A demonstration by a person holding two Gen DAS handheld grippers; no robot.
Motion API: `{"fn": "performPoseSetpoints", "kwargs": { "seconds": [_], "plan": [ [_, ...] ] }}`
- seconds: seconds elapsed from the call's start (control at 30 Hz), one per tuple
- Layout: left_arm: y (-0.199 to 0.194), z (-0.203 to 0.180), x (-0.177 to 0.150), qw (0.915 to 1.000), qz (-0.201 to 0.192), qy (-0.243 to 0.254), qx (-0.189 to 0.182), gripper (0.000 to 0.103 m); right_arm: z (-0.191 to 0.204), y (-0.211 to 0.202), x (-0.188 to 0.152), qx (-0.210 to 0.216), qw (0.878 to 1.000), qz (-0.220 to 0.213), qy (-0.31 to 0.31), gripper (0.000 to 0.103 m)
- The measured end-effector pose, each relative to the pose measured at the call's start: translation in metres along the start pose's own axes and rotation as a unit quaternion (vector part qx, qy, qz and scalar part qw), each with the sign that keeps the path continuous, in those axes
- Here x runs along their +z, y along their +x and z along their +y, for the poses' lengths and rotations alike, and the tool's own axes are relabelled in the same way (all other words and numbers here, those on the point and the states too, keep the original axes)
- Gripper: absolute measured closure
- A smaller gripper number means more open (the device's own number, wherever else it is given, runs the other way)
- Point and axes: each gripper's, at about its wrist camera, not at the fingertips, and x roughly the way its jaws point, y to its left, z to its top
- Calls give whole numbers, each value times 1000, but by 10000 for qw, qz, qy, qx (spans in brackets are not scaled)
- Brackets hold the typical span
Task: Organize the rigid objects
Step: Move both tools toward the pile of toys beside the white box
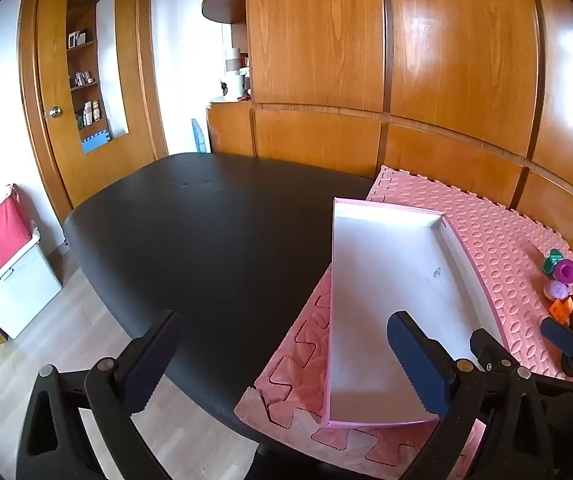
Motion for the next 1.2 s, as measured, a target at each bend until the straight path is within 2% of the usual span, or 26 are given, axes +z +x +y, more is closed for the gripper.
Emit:
{"fn": "performPoseSetpoints", "kwargs": {
  "seconds": [0.17,0.3,0.4,0.5,0.83,1.2],
  "plan": [
    [-1,0,-1,10000,35,18,-33,0,2,-3,5,-34,10000,18,32,3],
    [11,0,-7,9998,134,91,-124,0,4,-7,2,-129,9998,-130,-83,3],
    [17,-2,-8,9985,314,107,-438,0,3,-11,3,-171,9996,-157,-144,3],
    [20,0,-8,9979,398,67,-516,0,1,-13,4,-238,9994,-192,-174,3],
    [29,5,-8,9969,510,-62,-589,0,-2,-17,4,-458,9983,-281,-247,3],
    [27,8,-3,9973,403,-103,-603,0,-1,-26,6,-509,9974,-386,-331,3]
  ]
}}
